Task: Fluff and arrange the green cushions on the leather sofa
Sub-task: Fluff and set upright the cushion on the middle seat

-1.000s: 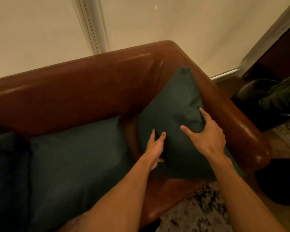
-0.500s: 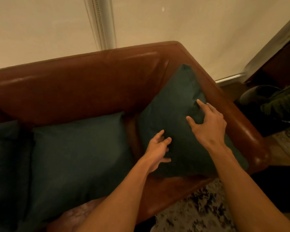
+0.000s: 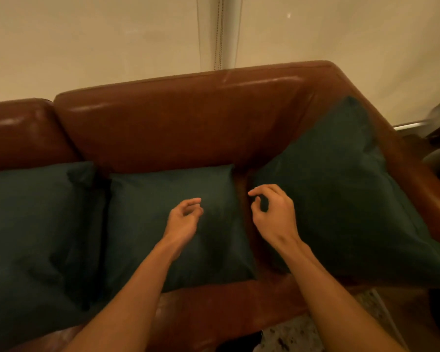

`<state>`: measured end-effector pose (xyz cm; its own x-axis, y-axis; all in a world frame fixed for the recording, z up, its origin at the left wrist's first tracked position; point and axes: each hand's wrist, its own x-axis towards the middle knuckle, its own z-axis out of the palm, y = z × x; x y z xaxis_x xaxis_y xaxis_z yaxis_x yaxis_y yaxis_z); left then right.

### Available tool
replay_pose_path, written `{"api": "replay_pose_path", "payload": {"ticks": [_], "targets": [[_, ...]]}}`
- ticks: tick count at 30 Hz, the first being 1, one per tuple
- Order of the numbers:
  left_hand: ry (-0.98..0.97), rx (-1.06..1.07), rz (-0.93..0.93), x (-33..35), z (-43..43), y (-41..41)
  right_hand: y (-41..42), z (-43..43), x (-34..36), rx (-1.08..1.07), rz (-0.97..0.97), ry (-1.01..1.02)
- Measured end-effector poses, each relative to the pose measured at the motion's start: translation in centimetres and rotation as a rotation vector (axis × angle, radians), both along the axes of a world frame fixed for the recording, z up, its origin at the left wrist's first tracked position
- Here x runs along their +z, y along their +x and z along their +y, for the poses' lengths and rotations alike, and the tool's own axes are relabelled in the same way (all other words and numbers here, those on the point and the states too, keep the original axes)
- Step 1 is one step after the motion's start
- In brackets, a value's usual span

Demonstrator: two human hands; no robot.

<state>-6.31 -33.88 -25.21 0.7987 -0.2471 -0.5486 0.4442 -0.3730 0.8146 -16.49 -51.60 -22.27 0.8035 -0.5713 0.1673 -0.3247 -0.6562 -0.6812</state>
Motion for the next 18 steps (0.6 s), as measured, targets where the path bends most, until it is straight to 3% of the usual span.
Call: {"api": "replay_pose_path", "payload": {"ticks": [7,13,16,18], "targets": [[0.226,0.118,-0.102,-3.2,9.7,4.3,2.9,3.8,-5.4,-0.021,0.342,0.282],[0.396,0.124,0.015,-8.0,17.0,6.0,3.7,4.2,-9.9,-0.221,0.594,0.609],[0.369,0.162,0.113,-6.4,17.0,5.1,3.3,4.4,-12.0,-0.321,0.595,0.850],[0.344,0.192,0.180,-7.3,17.5,4.7,2.9,4.6,-12.7,-0.339,0.589,0.904]]}}
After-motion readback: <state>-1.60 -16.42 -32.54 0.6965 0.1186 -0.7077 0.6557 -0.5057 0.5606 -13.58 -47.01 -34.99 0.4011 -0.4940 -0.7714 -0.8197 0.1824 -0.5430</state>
